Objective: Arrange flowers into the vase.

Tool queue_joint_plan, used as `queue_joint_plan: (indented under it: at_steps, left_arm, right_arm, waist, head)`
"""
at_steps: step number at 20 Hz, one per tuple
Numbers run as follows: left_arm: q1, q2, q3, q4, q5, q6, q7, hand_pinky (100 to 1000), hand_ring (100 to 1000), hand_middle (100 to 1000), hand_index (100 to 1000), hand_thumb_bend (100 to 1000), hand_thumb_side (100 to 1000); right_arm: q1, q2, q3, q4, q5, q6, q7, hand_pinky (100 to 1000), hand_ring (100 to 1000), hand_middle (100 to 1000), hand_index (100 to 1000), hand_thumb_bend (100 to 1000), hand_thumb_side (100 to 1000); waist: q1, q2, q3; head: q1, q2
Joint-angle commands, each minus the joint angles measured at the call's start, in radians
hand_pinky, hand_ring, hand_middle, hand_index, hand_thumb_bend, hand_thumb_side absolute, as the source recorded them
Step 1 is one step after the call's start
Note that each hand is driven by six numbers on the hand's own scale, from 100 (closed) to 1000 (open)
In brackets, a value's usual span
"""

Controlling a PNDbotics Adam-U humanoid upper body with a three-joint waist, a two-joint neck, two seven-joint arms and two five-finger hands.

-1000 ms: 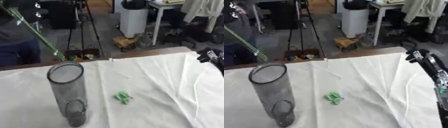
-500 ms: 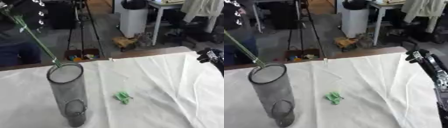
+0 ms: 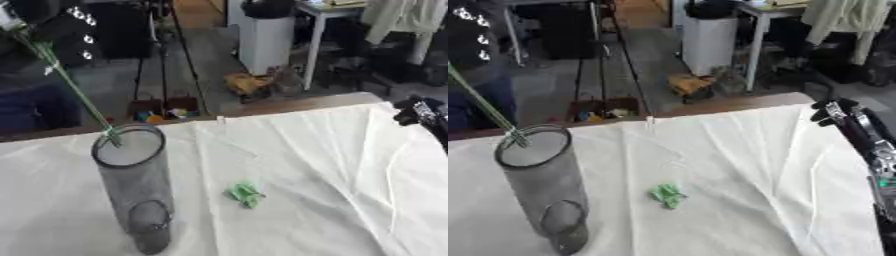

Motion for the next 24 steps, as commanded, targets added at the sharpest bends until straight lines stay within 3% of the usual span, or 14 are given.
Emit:
queue_joint_plan:
  at_steps: [1,15,24]
  left_arm:
    - [-0.014,0.01,-0.002,0.004,-0.017,-0.001,-0.01,100,100,100,100,882,686]
    - [-0.01,-0.048,-0.041,0.06,-0.074,-0.012,-0.034,100,100,100,100,875,710]
    - [-0.002,-0.072,-0.047,0.068,-0.068,-0.053,0.02,100,100,100,100,882,719]
  right_arm:
    - [-0.015,-0.03,-0.005,-0.022,0.006,0.001,-0.001,661,651,694,516,100,957]
    - [-0.018,-0.027,-0.002,-0.019,0.005,-0.002,0.002,661,651,694,515,100,958]
    - [-0.022,-0.024,-0.001,-0.013,0.005,-0.005,0.001,662,650,694,515,100,958]
  waist:
    - [-0.002,-0.009,-0.003]
    - [-0.006,-0.004,-0.014]
    - [-0.014,-0.001,-0.017]
  head:
    - [-0.004,0.007]
    - [-0.001,0.003]
    - [0.003,0.001]
